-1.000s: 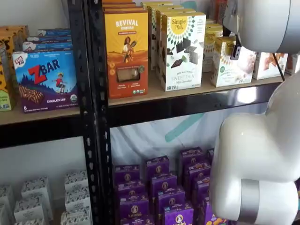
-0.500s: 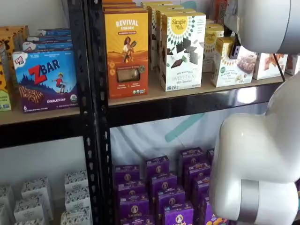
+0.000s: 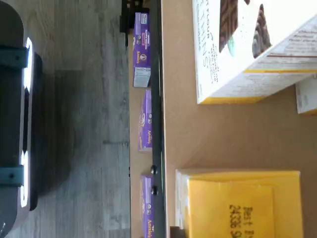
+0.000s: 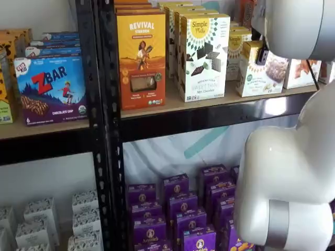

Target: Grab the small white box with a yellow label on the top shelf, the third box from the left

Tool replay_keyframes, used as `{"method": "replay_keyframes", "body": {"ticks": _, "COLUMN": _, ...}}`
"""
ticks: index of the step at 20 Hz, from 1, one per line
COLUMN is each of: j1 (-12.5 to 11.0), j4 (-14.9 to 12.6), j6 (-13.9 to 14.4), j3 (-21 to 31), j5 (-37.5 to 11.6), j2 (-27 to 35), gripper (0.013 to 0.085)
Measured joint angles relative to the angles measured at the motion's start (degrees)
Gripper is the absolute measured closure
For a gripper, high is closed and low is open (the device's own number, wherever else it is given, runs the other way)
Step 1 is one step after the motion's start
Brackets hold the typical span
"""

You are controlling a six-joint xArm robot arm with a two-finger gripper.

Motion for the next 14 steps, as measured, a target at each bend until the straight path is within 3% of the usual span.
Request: {"method": "replay_keyframes", "body": {"ticks": 14, "j1": -1.23, "j4": -0.21, "j6": -0.49, "j3": 0.67, "j5": 6.48, "j2": -3.60, "gripper": 0.0570}}
